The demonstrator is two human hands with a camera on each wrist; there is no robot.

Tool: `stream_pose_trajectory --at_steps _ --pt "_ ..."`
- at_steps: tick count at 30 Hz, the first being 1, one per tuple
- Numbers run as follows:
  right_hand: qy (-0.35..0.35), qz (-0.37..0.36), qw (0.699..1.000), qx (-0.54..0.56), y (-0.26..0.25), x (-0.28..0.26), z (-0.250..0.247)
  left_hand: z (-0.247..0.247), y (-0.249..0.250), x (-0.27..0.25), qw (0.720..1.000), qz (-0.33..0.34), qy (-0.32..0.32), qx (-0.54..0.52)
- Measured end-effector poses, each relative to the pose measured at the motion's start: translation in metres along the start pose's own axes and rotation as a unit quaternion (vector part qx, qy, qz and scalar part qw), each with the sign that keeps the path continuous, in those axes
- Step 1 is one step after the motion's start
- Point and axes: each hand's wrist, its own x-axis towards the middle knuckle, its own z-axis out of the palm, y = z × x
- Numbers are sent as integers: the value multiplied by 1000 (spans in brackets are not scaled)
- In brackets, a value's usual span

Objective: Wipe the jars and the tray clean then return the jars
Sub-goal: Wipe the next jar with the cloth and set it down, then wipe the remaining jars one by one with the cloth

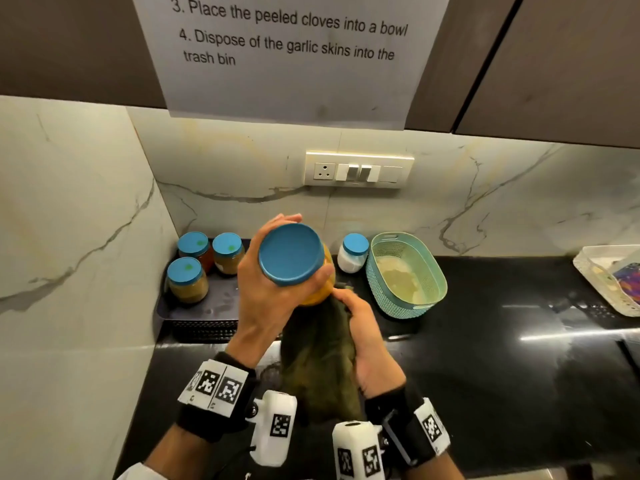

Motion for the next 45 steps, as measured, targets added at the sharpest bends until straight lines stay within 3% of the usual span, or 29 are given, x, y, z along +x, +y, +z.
stream_pose_trajectory --at_steps 5,13,20,26,33,34,36,42,45 --pt "204 -141 965 -82 -12 11 -48 21 -47 -23 995 -29 -34 84" --pt "210 -109 971 15 -32 6 -102 71 -110 -40 937 -28 -156 311" --pt "290 -112 947 -84 -42 36 -138 110 -168 -32 918 -117 -186 331" --pt "294 -144 938 -111 -74 78 -161 163 -216 -6 923 -159 -167 309" --pt "291 -133 939 -123 -73 69 -176 175 -252 -3 914 -217 -133 316" --pt "305 -139 933 -131 -87 92 -201 207 -280 -1 917 -220 -128 307" --pt "294 -137 934 -146 -91 97 -198 214 -276 7 915 -225 -146 301" --pt "268 -149 936 -173 -112 117 -162 214 -275 14 911 -173 -174 332" --pt "260 -154 938 -172 -115 130 -145 192 -267 8 935 -137 -139 295"
